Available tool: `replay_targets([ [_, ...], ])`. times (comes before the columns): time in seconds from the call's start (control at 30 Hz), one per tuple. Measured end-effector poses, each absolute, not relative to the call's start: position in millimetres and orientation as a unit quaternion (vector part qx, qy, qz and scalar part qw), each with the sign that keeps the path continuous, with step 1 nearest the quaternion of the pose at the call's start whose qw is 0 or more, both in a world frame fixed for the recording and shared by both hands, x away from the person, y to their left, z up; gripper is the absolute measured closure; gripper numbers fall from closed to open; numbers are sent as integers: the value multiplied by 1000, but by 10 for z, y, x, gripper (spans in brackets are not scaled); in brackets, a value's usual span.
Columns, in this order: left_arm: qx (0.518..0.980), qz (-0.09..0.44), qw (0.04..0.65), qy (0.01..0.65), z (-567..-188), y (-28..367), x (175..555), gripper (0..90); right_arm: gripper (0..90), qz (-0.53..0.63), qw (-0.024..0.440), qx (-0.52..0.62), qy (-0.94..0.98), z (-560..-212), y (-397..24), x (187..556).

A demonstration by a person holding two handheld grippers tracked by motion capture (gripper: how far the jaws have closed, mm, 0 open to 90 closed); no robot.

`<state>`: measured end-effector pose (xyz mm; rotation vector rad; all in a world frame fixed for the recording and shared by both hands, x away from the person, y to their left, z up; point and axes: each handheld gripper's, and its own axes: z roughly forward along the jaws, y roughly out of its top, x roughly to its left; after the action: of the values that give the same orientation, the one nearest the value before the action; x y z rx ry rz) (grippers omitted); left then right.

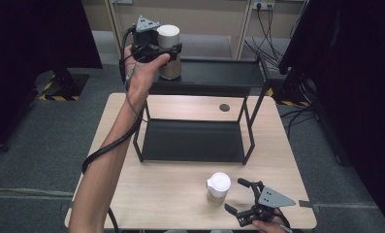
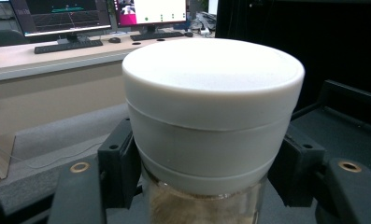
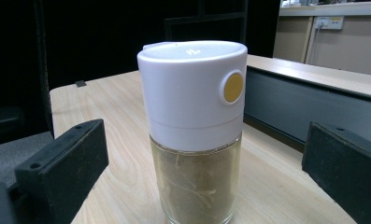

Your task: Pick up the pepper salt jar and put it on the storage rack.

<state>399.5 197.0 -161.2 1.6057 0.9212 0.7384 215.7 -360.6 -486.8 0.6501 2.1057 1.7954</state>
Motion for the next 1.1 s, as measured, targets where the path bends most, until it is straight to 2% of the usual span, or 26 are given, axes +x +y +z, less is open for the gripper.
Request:
replay_targets([
  [0.37, 676, 321, 534, 393, -1591, 1912, 3962, 341, 10, 625, 149, 225, 733, -4867, -3604, 2156],
  [0.5, 675, 318, 532, 399, -1558, 1893, 3931, 249, 10, 625, 149, 224, 732, -4867, -3605, 2155],
  [0.63, 674, 320, 526, 408, -1532, 1861, 3875, 103, 10, 625, 148, 225, 733, -4866, -3599, 2156],
  [0.73, 674, 323, 524, 409, -1534, 1853, 3831, 55, 10, 625, 148, 224, 733, -4866, -3595, 2157],
  [1.1, 671, 328, 532, 398, -1617, 1902, 3659, 26, 10, 625, 147, 225, 733, -4868, -3594, 2163],
])
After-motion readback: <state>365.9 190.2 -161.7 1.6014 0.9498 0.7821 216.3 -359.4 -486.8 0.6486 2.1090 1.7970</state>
